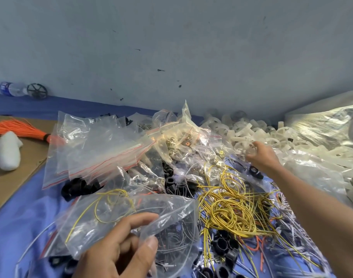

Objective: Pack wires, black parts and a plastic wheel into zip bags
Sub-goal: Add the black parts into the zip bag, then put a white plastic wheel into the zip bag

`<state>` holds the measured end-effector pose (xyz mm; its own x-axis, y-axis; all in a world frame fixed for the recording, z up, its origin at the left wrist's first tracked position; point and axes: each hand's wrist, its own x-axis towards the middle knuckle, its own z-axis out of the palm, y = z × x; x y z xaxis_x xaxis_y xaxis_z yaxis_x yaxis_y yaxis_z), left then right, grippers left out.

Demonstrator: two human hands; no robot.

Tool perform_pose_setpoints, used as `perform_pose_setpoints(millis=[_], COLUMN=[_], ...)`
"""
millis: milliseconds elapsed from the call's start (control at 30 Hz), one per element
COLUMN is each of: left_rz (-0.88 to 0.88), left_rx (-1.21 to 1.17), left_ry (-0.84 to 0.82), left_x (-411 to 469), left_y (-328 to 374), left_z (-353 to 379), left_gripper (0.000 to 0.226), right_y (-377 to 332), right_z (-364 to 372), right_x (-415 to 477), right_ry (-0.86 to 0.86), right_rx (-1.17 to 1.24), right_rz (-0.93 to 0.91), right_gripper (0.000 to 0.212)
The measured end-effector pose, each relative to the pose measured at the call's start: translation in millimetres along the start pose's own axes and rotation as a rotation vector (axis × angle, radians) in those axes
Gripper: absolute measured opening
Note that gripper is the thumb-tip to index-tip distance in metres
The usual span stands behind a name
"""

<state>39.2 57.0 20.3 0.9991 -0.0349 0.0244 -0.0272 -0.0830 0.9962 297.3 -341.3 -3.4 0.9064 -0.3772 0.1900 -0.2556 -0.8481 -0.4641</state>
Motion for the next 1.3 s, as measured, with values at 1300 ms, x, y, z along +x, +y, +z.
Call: perform_pose_setpoints(millis=[1300], left_rz=[0.613], left_rx=[0.827], left_ry=[0.209], left_x=[-36], left_y=[-4], left_z=[5], left_gripper=[0.034], right_y=[-117], right_z=[-21], right_x=[-352], right_ry=[-0.532], right_rx=[0.786], right_rz=[-0.011], right_gripper=[0.031])
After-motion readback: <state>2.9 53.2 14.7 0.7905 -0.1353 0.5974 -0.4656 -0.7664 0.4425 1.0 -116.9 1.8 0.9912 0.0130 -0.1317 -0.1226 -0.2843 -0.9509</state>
